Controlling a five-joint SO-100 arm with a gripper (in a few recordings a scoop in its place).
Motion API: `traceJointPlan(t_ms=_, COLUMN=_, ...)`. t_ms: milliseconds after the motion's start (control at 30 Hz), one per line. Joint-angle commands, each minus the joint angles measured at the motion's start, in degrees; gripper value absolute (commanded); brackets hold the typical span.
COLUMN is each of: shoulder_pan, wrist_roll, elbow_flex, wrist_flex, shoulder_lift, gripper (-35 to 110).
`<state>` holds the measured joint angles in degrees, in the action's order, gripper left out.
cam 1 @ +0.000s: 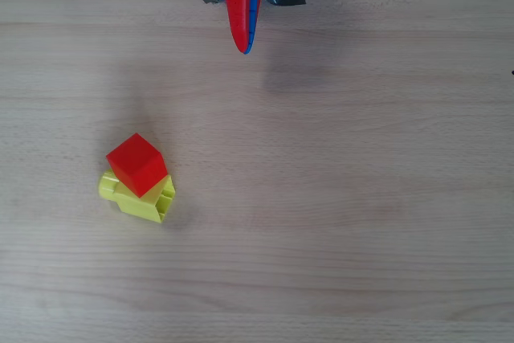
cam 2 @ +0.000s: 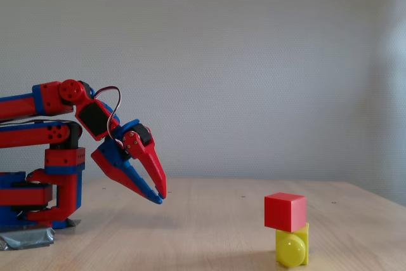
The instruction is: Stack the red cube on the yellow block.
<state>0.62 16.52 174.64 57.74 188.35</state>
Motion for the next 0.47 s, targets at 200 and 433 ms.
traceJointPlan(t_ms=200, shoulder_pan=-0.4, wrist_roll=1.5, elbow_flex=-0.8, wrist_flex=0.1, shoulder_lift=1.0, gripper=0)
traceJointPlan(t_ms=433, shoulder_pan=-0.4, wrist_roll=2.2, elbow_flex=-0.7, wrist_flex=0.1, shoulder_lift=1.0, gripper=0)
